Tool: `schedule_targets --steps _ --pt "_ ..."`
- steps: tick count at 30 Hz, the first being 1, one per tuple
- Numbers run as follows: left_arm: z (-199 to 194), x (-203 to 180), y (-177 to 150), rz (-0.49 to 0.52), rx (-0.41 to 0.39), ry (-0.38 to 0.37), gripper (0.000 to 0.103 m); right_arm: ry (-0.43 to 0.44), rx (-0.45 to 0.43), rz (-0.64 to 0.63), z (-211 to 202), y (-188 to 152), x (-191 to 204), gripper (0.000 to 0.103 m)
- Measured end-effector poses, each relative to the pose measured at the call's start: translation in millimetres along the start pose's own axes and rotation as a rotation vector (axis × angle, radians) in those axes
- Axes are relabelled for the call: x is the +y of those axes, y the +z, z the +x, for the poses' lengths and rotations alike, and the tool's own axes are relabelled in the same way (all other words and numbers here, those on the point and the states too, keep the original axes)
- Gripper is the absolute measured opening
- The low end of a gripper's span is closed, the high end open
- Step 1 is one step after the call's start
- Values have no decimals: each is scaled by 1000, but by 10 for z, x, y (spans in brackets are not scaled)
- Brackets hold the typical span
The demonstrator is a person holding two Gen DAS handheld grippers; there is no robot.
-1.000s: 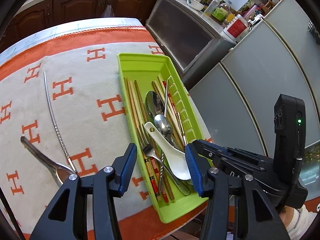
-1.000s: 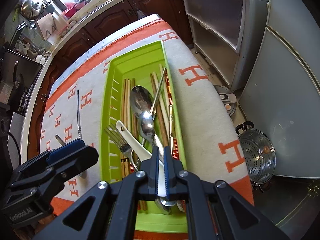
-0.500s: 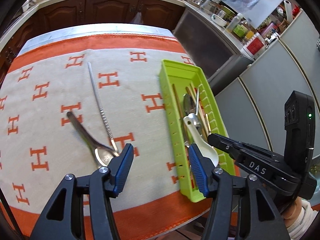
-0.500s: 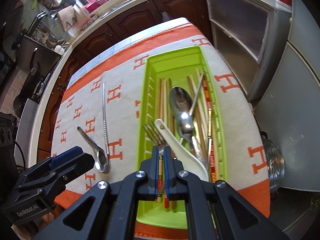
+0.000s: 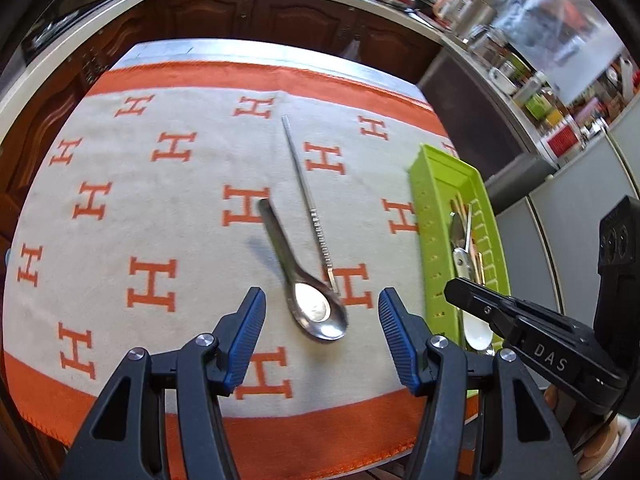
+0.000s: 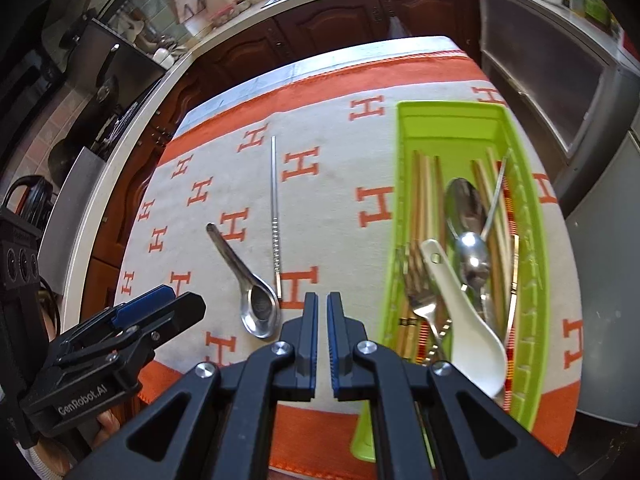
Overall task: Organize utensils
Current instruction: 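Move both open grippers back over the steel chopstick and steel spoon, then grasp the steel spoon with the left gripper while the right grasps the steel chopstick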
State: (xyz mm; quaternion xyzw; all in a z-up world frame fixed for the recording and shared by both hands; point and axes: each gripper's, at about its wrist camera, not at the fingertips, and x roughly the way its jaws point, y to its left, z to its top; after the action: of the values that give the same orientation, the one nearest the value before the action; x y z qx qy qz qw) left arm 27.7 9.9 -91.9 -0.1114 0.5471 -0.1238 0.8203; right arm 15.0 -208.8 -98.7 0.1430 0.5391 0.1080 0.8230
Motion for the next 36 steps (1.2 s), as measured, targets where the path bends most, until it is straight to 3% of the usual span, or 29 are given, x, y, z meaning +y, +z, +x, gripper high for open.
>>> schedule_targets --steps 4,9,25,30,35,36 --pt "94 246 42 -71 62 7 57 7 11 -34 86 45 169 5" --pt "110 385 62 -72 37 14 55 17 24 -60 182 102 331 5" --pt "625 597 187 -111 -12 -140 55 11 83 -63 590 332 413 5" --pt "821 609 242 -115 5 -217 36 14 113 -46 742 379 372 5" --pt "924 560 289 -96 4 -258 35 16 120 -27 824 421 343 5" --pt "944 551 299 -93 5 -264 31 18 121 -24 835 430 340 5"
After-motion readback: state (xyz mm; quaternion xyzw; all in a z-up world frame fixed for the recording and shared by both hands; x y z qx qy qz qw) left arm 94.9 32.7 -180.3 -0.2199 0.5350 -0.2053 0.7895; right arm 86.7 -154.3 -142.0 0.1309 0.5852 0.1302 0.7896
